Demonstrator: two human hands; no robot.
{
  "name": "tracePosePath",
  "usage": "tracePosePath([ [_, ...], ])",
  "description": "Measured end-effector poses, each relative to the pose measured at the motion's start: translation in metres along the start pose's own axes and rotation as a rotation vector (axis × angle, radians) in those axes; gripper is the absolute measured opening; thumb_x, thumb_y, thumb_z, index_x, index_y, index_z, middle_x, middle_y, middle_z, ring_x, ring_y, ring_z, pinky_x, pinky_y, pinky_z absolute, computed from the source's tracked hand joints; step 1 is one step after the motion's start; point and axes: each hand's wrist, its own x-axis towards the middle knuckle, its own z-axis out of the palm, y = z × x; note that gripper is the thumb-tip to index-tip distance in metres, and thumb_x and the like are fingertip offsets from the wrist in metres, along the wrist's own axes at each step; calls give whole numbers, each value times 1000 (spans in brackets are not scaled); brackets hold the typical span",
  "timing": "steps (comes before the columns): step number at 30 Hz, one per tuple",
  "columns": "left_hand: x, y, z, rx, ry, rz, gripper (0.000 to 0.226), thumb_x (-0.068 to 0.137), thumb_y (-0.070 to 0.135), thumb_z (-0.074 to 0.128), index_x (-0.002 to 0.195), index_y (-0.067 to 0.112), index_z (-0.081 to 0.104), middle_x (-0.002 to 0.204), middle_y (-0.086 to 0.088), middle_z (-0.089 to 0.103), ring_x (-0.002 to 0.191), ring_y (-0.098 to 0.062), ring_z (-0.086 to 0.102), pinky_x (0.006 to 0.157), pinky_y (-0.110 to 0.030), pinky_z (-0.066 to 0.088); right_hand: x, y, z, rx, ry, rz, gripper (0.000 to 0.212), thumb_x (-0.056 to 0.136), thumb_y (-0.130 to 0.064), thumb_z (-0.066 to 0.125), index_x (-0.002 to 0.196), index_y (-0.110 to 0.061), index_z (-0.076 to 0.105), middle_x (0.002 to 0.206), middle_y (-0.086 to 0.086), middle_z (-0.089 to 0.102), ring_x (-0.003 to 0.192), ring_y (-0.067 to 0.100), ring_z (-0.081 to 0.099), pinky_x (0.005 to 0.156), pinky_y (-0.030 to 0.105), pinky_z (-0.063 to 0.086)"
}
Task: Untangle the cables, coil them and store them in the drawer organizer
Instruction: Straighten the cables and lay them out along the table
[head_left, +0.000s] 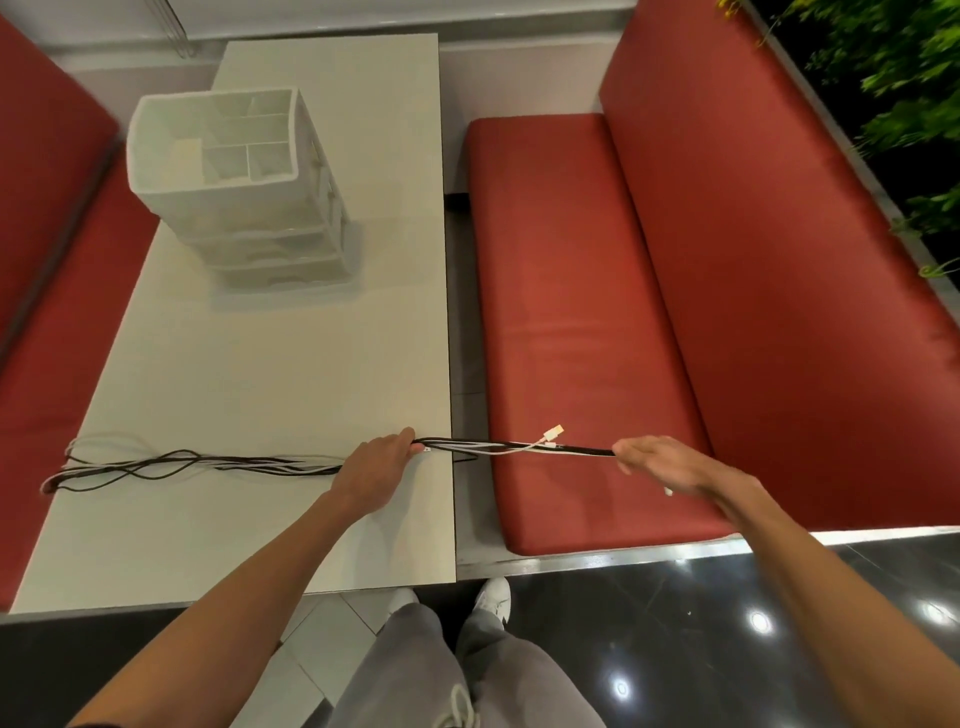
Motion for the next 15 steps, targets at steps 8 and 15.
tracePosePath([
  [8,0,1,-2,-9,2,-15,33,112,47,26,96,21,35,83,-7,64,71,-35,60,67,-49,51,-4,-6,23,-591,188,62,43,112,-64,18,128,-39,48,114,11,74,109,40,72,85,47,52],
  [15,-1,1,-2,-36,7,-25,32,112,48,26,94,22,33,80,-4,62,70,-33,59,67,-49,51,28,-33,59,-526,346,296,43,117,-46,25,137,-22,54,116,10,74,108,40,74,86,47,58],
])
